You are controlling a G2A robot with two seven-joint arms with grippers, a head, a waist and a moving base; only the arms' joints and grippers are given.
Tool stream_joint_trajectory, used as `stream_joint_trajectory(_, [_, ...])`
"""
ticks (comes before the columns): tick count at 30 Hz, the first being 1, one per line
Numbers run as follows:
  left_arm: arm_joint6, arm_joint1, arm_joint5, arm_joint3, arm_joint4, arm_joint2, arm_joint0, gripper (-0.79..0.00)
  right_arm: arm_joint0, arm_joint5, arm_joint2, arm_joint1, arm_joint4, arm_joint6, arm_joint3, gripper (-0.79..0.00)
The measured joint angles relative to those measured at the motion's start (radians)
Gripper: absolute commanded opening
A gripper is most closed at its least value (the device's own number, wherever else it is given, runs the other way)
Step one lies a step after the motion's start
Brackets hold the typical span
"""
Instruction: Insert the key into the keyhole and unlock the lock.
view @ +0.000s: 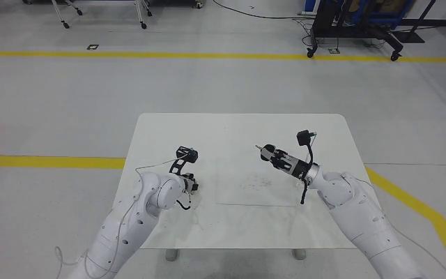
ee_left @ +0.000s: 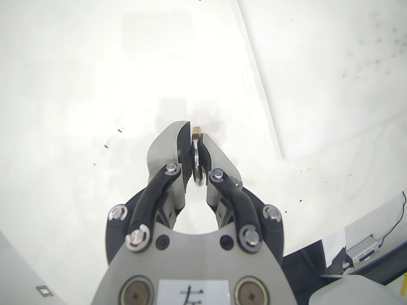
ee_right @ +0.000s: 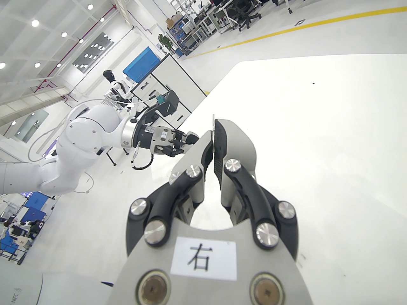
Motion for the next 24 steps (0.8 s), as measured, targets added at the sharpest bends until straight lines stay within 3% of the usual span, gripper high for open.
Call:
stream_joint_trajectory(4, [-0.007,-0.001,0.006,-0.007,0.009,-0.002,0.004,-0.782,0.0,0.0,0.0,0.0,0.0,0.0,0.0,-0.785])
stream_joint_trajectory(14, [-0.02,-0.003,0.013,-0.022,0.027,-0.006,0.012,-0.68,0.0,0.0,0.0,0.0,0.0,0.0,0.0,-0.785])
stream_joint_trajectory(20, [-0.029,-0.004,0.014,-0.03,0.032,-0.009,0.017,-0.68,0.0,0.0,0.0,0.0,0.0,0.0,0.0,-0.785])
stream_joint_trajectory(24, [-0.038,-0.005,0.027,-0.039,0.052,-0.01,0.022,-0.613,0.0,0.0,0.0,0.0,0.0,0.0,0.0,-0.785])
